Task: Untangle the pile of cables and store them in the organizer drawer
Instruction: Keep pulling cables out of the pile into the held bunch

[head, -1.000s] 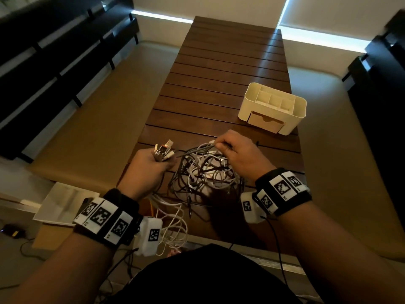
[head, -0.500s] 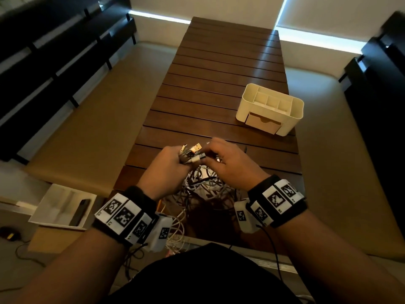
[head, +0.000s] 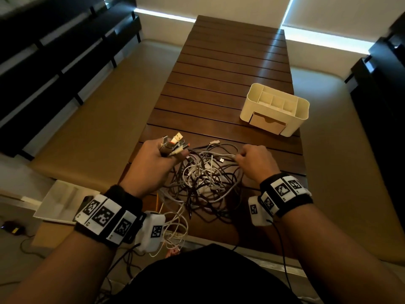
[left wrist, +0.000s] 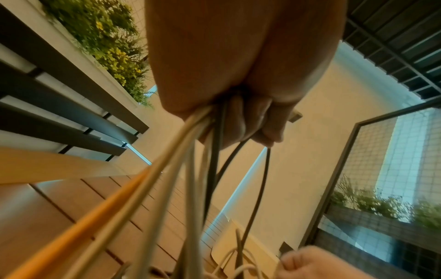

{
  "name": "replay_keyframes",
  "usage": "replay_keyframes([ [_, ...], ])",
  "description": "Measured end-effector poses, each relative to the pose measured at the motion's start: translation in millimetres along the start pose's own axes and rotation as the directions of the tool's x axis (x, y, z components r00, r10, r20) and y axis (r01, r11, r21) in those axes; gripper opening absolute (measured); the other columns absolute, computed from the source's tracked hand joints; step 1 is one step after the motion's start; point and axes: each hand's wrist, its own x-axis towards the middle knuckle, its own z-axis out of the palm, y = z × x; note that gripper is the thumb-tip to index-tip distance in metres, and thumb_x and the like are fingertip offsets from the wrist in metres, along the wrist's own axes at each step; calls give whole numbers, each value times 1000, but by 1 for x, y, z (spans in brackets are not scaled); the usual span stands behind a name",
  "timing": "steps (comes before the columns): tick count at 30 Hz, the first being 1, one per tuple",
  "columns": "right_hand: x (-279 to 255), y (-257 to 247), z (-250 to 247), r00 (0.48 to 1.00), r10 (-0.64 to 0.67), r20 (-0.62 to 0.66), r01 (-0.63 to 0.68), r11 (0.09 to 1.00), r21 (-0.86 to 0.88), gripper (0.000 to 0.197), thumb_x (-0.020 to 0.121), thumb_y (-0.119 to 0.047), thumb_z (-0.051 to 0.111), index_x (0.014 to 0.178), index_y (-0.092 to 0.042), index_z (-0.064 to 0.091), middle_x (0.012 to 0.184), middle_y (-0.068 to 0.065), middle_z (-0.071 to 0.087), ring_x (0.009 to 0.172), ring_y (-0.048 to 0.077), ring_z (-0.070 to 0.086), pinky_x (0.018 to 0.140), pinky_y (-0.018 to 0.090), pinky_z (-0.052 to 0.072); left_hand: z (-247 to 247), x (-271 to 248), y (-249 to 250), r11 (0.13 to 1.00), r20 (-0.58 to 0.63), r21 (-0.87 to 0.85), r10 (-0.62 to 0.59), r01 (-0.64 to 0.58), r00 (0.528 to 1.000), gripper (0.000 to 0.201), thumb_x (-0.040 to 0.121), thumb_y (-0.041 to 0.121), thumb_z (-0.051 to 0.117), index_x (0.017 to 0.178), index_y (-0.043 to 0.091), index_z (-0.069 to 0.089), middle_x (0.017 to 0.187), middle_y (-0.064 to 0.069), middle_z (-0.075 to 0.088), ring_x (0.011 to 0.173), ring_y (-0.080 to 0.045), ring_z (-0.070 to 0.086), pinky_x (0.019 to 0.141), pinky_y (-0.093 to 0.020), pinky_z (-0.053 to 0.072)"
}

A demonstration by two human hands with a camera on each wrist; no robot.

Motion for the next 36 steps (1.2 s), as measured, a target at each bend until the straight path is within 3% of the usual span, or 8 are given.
replay_keyframes([
  [4, 2, 10, -4, 995, 45, -85, -39, 996, 78, 11, 98, -32, 56, 99, -21, 60, 100, -1, 60, 88, 16, 58, 72, 30, 48, -8, -1, -3, 999, 0, -10, -31, 31, 1000, 26, 94, 25, 67, 76, 8, 58, 51, 13, 49, 48, -4, 41, 55, -33, 36],
  [8, -20, -30, -12, 920, -383, -87, 385, 841, 380, 12, 96, -31, 62, 107, -30, 58, 110, -11, 53, 98, 2, 55, 82, 22, 49, -4, -1, 4, 1000, 44, -1, -19, 19, 999, 29, 94, 23, 67, 69, 22, 54, 50, 15, 51, 46, -2, 42, 54, -29, 34],
  [11, -33, -58, -7, 846, -531, 50, 457, 771, 444, 13, 97, -31, 61, 110, -34, 59, 109, -14, 59, 100, -2, 56, 85, 23, 50, -3, -2, 14, 999, 41, -15, 36, -35, 999, 27, 94, 21, 66, 69, 21, 55, 51, 14, 53, 47, -2, 44, 52, -25, 36],
  [19, -25, -37, 3, 907, -377, 190, 285, 879, 383, 19, 104, -34, 48, 107, -25, 65, 96, -9, 63, 87, 8, 60, 77, 30, 50, -32, 1, 7, 994, -129, -108, -13, -1, 992, 34, 95, 23, 65, 83, -6, 54, 58, -5, 43, 51, -19, 39, 54, -35, 35],
  [22, -24, -42, -7, 927, -373, -41, 340, 789, 512, 17, 102, -30, 53, 106, -24, 68, 96, -5, 64, 88, 6, 60, 79, 30, 50, -32, 1, -7, 985, 18, 12, -171, 171, 985, 26, 94, 22, 67, 78, 4, 61, 48, 9, 44, 43, -7, 37, 53, -29, 32],
  [26, -27, -56, -17, 827, -376, -418, 559, 628, 541, 19, 96, -11, 61, 111, -15, 73, 86, -7, 49, 75, 1, 49, 69, 15, 45, -26, -5, -18, 943, 264, 196, -314, 268, 912, 17, 92, 14, 69, 75, 13, 66, 44, 16, 54, 39, 2, 44, 50, -24, 31],
  [33, -30, -57, -10, 863, -469, -187, 499, 738, 453, 26, 100, -16, 54, 119, -19, 71, 85, -7, 50, 73, 7, 50, 65, 27, 46, -21, -8, -21, 980, 26, -60, -187, 188, 982, 24, 95, 24, 65, 80, 5, 64, 45, 15, 46, 41, 0, 35, 50, -27, 29],
  [36, -37, -64, -2, 827, -547, -129, 547, 730, 410, 23, 100, -17, 57, 117, -18, 72, 87, -12, 55, 73, 5, 53, 62, 18, 43, -9, -6, -10, 995, 46, -59, -80, 83, 996, 23, 96, 24, 64, 87, 2, 66, 50, 15, 48, 45, -1, 37, 51, -27, 31],
])
